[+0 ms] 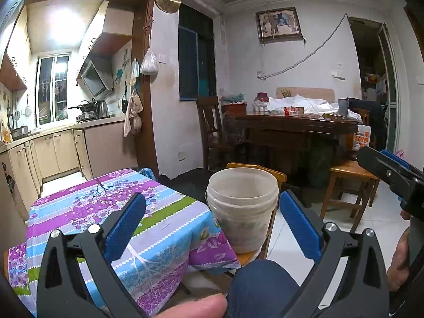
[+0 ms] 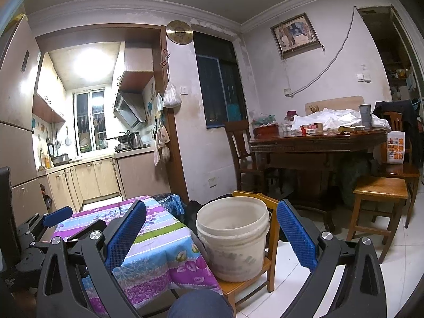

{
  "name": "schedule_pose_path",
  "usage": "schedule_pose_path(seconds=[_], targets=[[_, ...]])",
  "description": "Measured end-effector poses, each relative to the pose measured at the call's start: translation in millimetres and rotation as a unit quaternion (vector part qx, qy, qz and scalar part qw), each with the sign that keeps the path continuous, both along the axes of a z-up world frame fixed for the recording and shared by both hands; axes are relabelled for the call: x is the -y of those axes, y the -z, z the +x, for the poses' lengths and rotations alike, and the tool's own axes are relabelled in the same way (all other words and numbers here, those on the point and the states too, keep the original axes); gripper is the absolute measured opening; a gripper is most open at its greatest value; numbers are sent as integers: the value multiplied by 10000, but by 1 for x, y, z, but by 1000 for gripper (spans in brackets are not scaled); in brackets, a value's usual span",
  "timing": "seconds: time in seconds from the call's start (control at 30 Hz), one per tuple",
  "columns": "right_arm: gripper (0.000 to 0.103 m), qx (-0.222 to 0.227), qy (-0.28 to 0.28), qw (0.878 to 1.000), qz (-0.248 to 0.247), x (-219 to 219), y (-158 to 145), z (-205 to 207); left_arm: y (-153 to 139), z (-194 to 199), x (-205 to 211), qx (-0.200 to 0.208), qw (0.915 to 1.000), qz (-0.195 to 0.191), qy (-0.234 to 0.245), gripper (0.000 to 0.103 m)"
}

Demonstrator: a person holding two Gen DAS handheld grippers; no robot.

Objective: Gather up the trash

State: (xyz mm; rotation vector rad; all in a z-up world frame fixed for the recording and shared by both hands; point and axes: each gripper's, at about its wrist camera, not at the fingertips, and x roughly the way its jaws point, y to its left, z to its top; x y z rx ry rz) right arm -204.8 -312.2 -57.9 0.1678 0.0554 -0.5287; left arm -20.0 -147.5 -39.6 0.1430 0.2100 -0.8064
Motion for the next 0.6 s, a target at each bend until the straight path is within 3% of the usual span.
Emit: schedule_pose_path(seconds=[0.33,0.6], targets=[[98,-67,-33,10000,-11,0,2,4,1,1,-1,-24,10000,19,-4,97],[98,-87,-48,9999,-49,-4,1,5,4,15,-2,-324,9994,85,-128,97]])
